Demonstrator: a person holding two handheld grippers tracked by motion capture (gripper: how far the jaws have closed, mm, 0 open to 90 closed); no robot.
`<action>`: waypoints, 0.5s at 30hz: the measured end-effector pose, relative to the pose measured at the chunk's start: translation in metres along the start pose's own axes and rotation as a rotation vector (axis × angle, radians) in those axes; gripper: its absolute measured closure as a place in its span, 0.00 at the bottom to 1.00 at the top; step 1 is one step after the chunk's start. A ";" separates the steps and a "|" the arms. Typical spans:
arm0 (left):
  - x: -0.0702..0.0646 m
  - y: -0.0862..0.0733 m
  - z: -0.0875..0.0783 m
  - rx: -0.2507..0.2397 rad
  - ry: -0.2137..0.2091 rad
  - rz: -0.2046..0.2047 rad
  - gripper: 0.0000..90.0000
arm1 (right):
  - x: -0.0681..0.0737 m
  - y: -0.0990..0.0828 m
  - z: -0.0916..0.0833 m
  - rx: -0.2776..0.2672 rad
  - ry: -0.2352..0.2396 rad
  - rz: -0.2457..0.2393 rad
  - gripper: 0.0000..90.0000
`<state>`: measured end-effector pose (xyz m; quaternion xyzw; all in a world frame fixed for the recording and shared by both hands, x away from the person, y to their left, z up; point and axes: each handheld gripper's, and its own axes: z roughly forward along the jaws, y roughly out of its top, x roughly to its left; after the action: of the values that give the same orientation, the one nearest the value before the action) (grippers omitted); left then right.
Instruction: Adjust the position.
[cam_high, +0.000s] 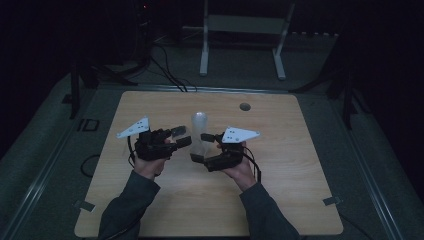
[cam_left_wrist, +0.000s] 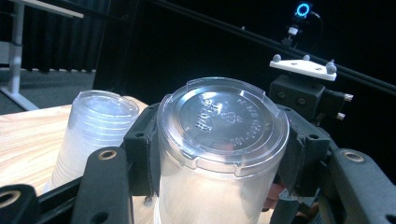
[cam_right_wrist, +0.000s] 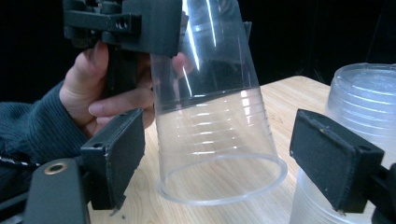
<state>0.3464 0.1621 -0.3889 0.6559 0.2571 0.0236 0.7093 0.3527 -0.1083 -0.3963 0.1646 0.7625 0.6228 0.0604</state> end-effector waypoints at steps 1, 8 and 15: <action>0.000 0.000 0.000 -0.002 -0.002 -0.003 0.46 | 0.000 0.000 0.000 -0.004 0.003 0.003 0.20; 0.001 -0.001 0.002 -0.024 -0.020 -0.020 0.46 | 0.000 -0.002 0.003 0.002 0.007 0.004 0.20; 0.002 -0.003 0.003 -0.023 -0.026 -0.031 0.46 | 0.000 -0.001 0.004 0.006 0.004 -0.002 0.21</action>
<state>0.3489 0.1594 -0.3924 0.6438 0.2579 0.0070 0.7204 0.3536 -0.1046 -0.3984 0.1629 0.7647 0.6207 0.0589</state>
